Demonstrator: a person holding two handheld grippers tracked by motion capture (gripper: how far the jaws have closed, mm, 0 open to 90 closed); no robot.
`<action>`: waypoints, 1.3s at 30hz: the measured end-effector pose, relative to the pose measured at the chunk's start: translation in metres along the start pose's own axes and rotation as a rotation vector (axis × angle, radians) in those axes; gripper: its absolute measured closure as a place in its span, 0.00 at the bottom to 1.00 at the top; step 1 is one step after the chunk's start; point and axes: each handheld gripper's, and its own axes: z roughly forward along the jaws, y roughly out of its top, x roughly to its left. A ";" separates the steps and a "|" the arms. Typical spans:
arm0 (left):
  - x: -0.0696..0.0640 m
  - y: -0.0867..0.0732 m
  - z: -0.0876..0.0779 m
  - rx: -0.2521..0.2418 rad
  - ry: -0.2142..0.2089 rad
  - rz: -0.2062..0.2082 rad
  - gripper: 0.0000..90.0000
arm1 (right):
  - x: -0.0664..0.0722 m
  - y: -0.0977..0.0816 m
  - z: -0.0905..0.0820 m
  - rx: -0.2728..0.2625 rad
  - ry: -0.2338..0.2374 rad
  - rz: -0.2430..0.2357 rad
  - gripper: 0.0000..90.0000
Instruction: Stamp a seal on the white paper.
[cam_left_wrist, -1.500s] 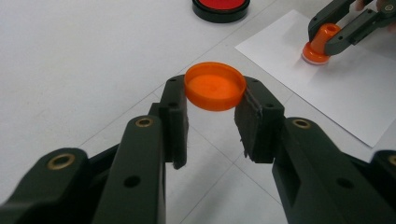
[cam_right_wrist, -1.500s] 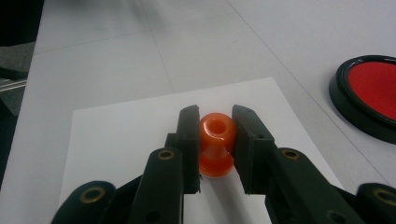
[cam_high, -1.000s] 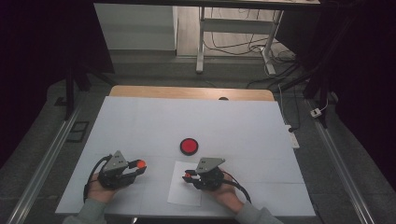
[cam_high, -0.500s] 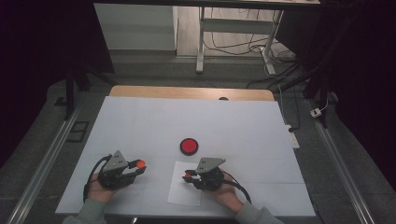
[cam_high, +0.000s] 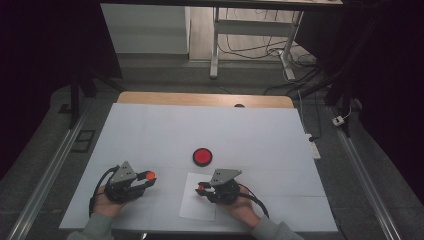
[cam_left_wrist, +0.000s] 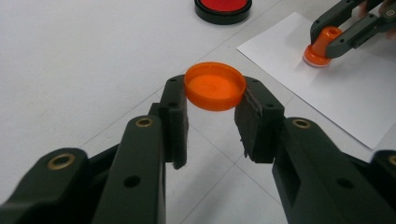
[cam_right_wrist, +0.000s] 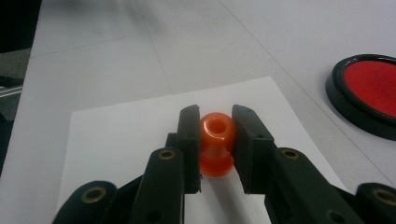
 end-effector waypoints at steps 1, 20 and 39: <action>0.000 0.000 0.000 0.000 0.000 0.001 0.72 | 0.000 0.000 0.000 0.000 -0.001 -0.001 0.81; 0.002 0.001 -0.002 -0.005 0.008 0.003 0.72 | -0.013 0.011 -0.026 -0.148 0.017 0.085 0.80; 0.000 0.001 0.001 0.001 0.003 0.009 0.72 | -0.018 0.015 -0.034 -0.194 0.016 0.120 0.80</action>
